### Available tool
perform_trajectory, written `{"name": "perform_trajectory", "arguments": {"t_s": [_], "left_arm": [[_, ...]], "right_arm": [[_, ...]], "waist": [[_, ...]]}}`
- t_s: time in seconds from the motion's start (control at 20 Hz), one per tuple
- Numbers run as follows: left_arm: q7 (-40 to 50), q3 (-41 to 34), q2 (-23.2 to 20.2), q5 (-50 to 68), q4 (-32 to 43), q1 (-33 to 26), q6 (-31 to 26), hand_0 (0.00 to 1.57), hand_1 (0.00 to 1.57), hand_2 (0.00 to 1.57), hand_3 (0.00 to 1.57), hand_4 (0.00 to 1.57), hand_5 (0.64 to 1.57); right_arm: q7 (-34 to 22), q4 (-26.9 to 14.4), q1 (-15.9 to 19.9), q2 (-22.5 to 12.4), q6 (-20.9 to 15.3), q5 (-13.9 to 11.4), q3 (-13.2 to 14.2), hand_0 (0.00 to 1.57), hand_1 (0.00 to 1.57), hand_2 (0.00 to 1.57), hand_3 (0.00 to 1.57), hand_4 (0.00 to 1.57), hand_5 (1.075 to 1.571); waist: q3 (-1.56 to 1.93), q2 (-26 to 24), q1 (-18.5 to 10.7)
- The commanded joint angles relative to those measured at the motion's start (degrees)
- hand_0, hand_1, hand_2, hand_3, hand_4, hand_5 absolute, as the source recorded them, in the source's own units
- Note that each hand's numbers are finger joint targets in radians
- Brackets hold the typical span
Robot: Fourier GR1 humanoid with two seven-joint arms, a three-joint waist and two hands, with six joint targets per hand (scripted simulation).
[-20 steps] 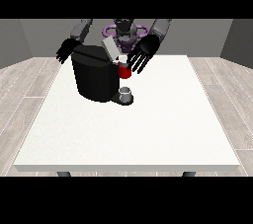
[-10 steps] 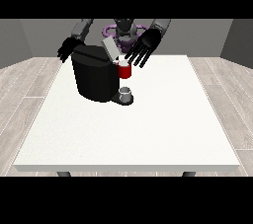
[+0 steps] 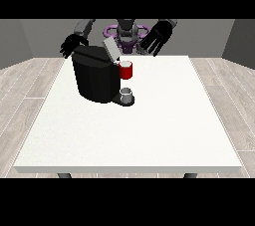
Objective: Insert the coffee pod into the coffee machine and close the lid
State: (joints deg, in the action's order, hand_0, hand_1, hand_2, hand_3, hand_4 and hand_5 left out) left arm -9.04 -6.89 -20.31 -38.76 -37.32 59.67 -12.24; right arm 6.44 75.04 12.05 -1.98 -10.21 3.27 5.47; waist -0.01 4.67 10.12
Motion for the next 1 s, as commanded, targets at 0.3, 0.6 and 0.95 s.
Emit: {"name": "perform_trajectory", "arguments": {"t_s": [0.3,0.6,0.95], "left_arm": [[-5.1,-11.7,11.7,16.5,-0.2,-14.7,-0.6,0.0,0.0,0.0,0.0,0.0,1.571],[-4.6,-15.1,13.8,21.9,-0.9,-20.4,-2.1,0.0,0.0,0.0,0.0,0.14,1.571],[-6.2,-14.7,14.8,24.6,-4.1,-25.9,-3.6,0.0,0.0,0.0,0.0,0.0,1.571]], "right_arm": [[-0.4,1.4,-8.1,-2.5,2.1,-0.5,-0.2,0.0,0.0,0.0,0.0,0.43,1.571],[-3.0,5.3,-8.3,-4.5,6.5,0.0,-2.4,0.0,0.0,0.0,0.0,0.29,1.571],[-10.7,10.9,0.1,-8.3,10.5,3.9,-1.0,0.0,0.0,0.0,0.0,0.0,1.571]], "waist": [[-0.08,-14.2,-7.4],[-0.04,-18.4,-9.5],[-0.01,-17.2,-12.2]]}}
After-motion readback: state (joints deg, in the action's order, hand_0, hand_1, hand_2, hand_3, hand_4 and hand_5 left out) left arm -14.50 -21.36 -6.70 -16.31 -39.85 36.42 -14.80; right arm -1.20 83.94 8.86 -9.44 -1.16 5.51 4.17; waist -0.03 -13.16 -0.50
